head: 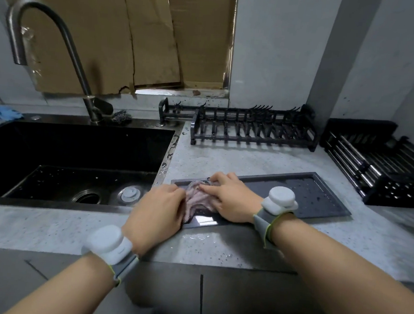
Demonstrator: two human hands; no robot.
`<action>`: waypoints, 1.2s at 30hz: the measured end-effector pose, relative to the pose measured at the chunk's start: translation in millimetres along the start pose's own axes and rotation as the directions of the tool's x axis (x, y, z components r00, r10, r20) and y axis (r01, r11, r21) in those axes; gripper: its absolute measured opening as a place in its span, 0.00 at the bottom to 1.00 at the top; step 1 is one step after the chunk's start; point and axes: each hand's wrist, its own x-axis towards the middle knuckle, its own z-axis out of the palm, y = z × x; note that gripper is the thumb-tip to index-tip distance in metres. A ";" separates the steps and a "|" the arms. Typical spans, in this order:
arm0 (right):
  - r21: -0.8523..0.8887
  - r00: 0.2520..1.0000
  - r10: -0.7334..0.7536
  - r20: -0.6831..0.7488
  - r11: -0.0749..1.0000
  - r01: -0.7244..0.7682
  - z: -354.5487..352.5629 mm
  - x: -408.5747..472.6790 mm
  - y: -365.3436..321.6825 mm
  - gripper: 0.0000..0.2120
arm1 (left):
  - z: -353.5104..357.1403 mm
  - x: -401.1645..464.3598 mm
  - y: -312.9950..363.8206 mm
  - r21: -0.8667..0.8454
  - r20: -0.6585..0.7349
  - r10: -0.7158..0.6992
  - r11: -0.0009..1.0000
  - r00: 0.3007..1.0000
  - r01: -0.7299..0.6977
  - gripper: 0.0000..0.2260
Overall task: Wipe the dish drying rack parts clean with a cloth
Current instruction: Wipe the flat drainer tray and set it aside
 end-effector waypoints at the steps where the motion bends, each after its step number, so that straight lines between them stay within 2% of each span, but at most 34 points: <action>1: 0.009 1.000 0.009 0.006 1.000 -0.009 -2.0 -2.3 9.6 0.21 | 2.3 -0.7 -0.2 0.018 -0.012 0.018 1.000 1.000 -0.017 0.07; 5: 0.031 0.999 0.035 -0.024 0.999 -0.034 -1.5 -10.3 41.7 0.20 | 4.2 -1.6 -0.6 -0.002 -0.020 0.034 0.999 0.999 -0.034 0.15; 7: 0.052 0.996 0.086 -0.035 0.995 -0.084 -5.4 -13.4 50.6 0.20 | 2.5 -2.0 -0.8 -0.013 -0.029 0.034 0.999 0.999 -0.035 0.13; 9: 0.081 0.988 0.145 -0.058 0.987 -0.140 -13.9 -10.3 44.6 0.20 | 2.6 -2.8 1.2 0.013 -0.032 0.065 0.998 0.997 -0.064 0.09; 13: 0.222 0.979 0.156 -0.133 0.967 -0.124 -9.1 -0.5 -0.5 0.18 | 1.6 -1.6 4.1 0.077 -0.019 0.103 0.992 0.995 -0.101 0.12; 17: 0.037 0.998 0.021 -0.066 0.999 -0.018 8.5 -13.1 0.9 0.20 | 0.2 -1.6 4.7 0.132 -0.015 0.113 0.985 0.994 -0.110 0.13; 22: -0.022 0.985 0.155 -0.070 0.987 -0.156 -11.8 -30.8 52.1 0.16 | 1.0 -2.0 4.8 0.123 -0.006 0.101 0.987 0.995 -0.099 0.12; 24: -0.036 0.974 0.170 -0.147 0.984 -0.177 -17.9 -29.6 56.5 0.13 | 1.6 -1.1 4.9 0.121 -0.012 0.103 0.988 0.995 -0.101 0.13; 29: 0.232 0.915 0.077 -0.395 0.973 0.018 -27.5 -16.0 12.4 0.12 | 2.5 2.0 5.9 0.134 -0.010 0.105 0.986 0.994 -0.102 0.13; 31: 0.355 0.890 0.124 -0.438 0.934 0.045 -28.2 -15.0 5.9 0.11 | 2.6 1.9 5.8 0.136 -0.010 0.108 0.985 0.994 -0.105 0.13; 32: 0.343 0.909 0.135 -0.395 0.939 0.010 -25.6 -17.1 11.6 0.11 | 2.7 1.4 5.8 0.137 -0.013 0.108 0.985 0.994 -0.105 0.13; 34: 0.101 0.959 0.142 -0.246 0.988 -0.120 -18.8 -27.0 29.4 0.12 | 3.7 0.2 5.0 0.135 -0.020 0.104 0.986 0.994 -0.100 0.12; 35: -0.007 0.960 0.152 -0.237 0.987 -0.158 -15.2 -31.9 37.6 0.12 | 4.6 0.5 4.6 0.130 -0.020 0.102 0.987 0.995 -0.099 0.12; 36: -0.039 0.950 0.155 -0.273 0.984 -0.172 -12.3 -36.2 40.8 0.14 | 5.7 0.3 4.3 0.127 -0.021 0.102 0.987 0.995 -0.099 0.12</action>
